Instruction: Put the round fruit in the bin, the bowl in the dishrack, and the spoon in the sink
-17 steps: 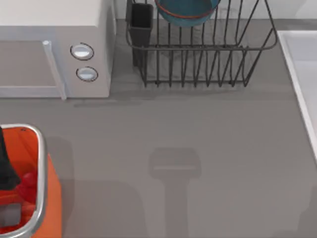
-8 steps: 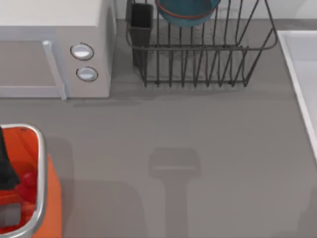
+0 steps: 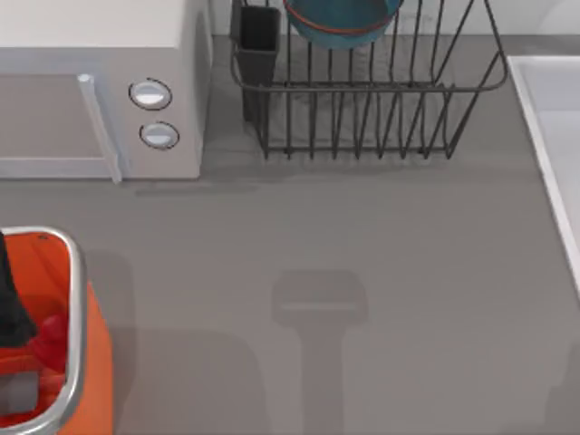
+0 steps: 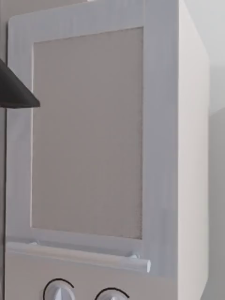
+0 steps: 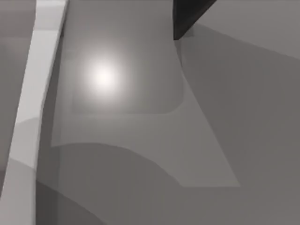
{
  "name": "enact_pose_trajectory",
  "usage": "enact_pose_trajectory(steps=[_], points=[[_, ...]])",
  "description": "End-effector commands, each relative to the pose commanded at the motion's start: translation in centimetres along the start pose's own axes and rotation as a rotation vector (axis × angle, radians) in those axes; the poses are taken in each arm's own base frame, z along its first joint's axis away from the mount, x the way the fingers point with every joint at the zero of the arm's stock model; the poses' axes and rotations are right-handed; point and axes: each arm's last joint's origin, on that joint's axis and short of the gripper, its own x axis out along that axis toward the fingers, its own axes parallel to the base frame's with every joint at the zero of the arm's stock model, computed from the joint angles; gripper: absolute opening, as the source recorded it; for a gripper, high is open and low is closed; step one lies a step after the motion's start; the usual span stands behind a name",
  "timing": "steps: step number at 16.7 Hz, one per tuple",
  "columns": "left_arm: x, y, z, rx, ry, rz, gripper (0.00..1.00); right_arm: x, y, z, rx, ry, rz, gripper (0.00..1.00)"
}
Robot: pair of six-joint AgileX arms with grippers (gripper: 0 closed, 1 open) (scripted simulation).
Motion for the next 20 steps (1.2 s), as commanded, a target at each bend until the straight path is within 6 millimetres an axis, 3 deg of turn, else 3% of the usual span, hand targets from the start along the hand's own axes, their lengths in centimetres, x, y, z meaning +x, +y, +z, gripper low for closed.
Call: enact_pose_trajectory(steps=[2, 9, 10, 14, 20], points=[[0.0, 0.0, 0.0, 0.000, 0.000, 0.000, 1.00, 0.0, 0.0, 0.0, 0.000, 0.000, 0.000, 0.00], [0.0, 0.0, 0.0, 0.000, 0.000, 0.000, 1.00, 0.0, 0.0, 0.0, 0.000, 0.000, 0.000, 0.00], [0.0, 0.0, 0.0, 0.000, 0.000, 0.000, 1.00, -2.2, -0.1, 0.1, 0.035, 0.038, 0.001, 0.00], [0.0, 0.0, 0.0, 0.000, 0.000, 0.000, 1.00, -3.8, -0.5, -0.3, 0.030, 0.041, -0.006, 0.00], [0.0, 0.0, 0.0, 0.000, 0.000, 0.000, 1.00, -10.1, -0.3, -0.2, 0.027, 0.025, 0.021, 0.00]])
